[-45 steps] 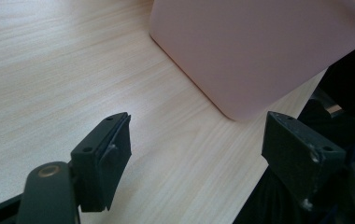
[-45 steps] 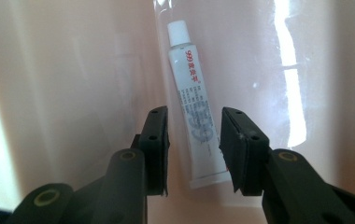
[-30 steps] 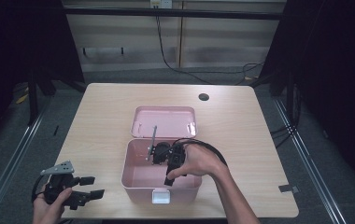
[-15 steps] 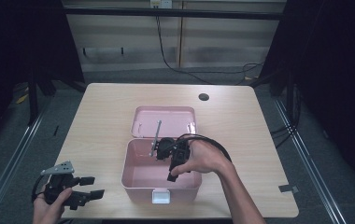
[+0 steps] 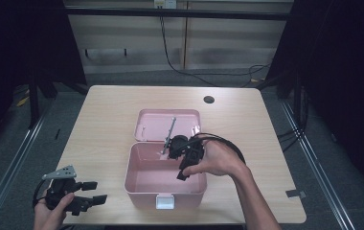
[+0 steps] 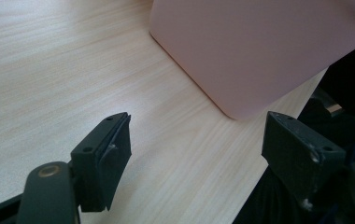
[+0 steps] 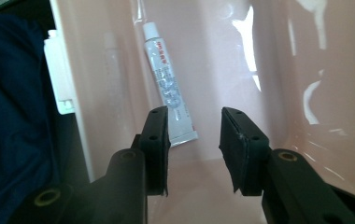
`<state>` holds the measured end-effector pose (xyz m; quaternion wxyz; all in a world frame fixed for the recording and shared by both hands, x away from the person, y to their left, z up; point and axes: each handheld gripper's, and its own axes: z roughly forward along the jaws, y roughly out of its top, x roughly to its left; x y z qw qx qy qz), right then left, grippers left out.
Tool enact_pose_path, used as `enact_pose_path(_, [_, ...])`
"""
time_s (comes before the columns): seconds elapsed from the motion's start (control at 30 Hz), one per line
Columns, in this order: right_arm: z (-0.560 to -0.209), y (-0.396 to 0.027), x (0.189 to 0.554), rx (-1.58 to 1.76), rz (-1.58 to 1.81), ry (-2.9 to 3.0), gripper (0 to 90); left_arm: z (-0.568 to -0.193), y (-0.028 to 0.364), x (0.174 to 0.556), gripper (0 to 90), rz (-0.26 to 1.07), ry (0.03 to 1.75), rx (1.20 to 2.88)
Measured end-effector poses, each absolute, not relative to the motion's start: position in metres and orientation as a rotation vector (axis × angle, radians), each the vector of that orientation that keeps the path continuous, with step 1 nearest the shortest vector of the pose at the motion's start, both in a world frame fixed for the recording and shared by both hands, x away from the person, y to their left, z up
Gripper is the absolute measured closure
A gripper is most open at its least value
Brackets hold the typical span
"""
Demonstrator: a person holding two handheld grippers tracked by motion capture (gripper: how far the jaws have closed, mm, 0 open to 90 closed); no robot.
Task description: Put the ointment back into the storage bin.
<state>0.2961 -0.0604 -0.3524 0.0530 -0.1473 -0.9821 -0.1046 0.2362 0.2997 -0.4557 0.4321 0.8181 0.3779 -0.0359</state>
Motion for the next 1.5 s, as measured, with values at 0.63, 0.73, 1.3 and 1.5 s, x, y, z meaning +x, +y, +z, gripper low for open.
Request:
enact_pose_path(0.63, [-0.328, -0.092, 0.291, -0.507, -0.345, -3.029, 62.9, -0.456, 0.300, 0.237, 23.7, -0.088, 0.944, 2.042])
enact_pose_path(0.73, [-0.320, -0.102, 0.287, -0.540, -0.368, -3.039, 62.7, -0.457, 0.299, 0.237, 23.7, -0.084, 0.947, 2.043])
enact_pose_path(1.3, [-0.322, -0.141, 0.274, -0.625, -0.353, -3.045, 60.4, -0.457, 0.299, 0.237, 23.7, -0.084, 0.944, 2.049])
enact_pose_path(1.5, [-0.339, -0.156, 0.270, -0.676, -0.353, -3.021, 59.9, -0.457, 0.299, 0.237, 23.7, -0.079, 0.947, 2.043])
